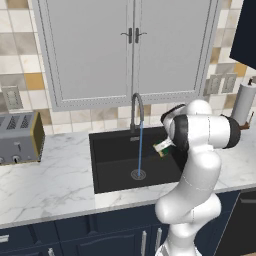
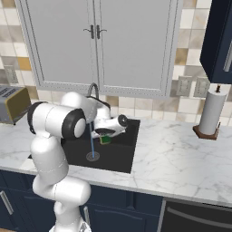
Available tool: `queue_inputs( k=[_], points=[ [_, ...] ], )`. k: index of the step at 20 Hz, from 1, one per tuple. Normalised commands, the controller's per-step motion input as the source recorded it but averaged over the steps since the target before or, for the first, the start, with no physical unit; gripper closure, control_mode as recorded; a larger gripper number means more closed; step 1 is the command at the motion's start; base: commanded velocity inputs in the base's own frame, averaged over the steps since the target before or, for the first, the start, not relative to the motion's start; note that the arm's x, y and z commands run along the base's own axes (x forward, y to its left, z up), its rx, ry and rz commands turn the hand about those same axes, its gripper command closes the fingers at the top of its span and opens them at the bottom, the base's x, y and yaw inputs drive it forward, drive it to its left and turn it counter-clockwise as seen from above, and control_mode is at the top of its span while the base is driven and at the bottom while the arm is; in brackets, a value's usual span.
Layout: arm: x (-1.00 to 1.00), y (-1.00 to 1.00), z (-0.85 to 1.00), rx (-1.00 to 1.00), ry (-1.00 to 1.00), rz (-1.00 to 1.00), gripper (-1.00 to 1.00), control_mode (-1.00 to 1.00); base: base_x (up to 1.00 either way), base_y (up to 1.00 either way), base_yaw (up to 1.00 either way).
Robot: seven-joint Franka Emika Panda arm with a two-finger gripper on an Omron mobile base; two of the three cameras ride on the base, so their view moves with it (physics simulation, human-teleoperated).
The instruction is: Soak the sponge with water for a few seconds and then drop it inside the sink.
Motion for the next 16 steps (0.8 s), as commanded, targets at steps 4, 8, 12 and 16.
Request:
queue_inputs(
  k=[4, 8, 12, 16],
  points=[
    [0.0, 0.0, 0.0, -0.14, 0.32, -0.17, 1.0, -1.0, 0.0, 0.0, 0.0],
    [0.0, 0.0, -0.05, -0.17, 0.32, -0.19, 1.0, -1.0, 0.0, 0.0, 0.0],
    [0.01, 0.0, -0.01, -0.15, 0.19, -0.18, 1.0, -1.0, 0.0, 0.0, 0.0],
    [0.0, -0.01, -0.04, -0.09, 0.09, -0.17, 1.0, -1.0, 0.0, 0.0, 0.0]
  ],
)
